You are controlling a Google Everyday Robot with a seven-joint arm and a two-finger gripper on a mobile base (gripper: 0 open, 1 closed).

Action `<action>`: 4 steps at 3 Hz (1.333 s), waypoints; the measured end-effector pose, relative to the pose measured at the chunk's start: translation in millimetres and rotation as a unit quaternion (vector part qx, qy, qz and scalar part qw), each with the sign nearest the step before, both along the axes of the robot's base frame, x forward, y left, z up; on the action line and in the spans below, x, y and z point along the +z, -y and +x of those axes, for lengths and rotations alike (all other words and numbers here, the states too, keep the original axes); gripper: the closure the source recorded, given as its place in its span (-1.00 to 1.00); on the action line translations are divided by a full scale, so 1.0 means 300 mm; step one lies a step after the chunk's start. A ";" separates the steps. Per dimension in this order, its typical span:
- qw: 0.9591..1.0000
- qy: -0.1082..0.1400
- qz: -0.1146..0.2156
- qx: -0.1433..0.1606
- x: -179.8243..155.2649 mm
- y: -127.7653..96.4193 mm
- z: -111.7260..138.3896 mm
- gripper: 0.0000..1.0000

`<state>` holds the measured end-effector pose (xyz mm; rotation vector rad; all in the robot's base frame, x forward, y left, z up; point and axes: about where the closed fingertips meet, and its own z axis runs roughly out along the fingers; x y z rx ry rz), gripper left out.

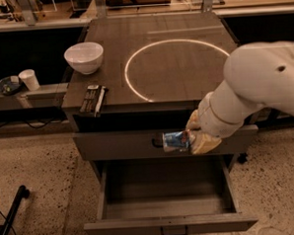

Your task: Place redbull can into middle drawer

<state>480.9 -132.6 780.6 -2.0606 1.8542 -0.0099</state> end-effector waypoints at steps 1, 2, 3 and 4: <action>0.998 -0.054 0.022 0.001 -0.301 0.039 -0.051 1.00; 0.997 -0.060 0.044 0.013 -0.418 0.070 -0.070 1.00; 0.997 -0.061 0.052 0.020 -0.452 0.070 -0.066 1.00; 0.995 -0.061 0.077 0.029 -0.525 0.051 -0.029 1.00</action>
Offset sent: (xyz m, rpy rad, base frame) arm -0.0274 -0.0347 -0.1646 0.1421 0.1237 0.0651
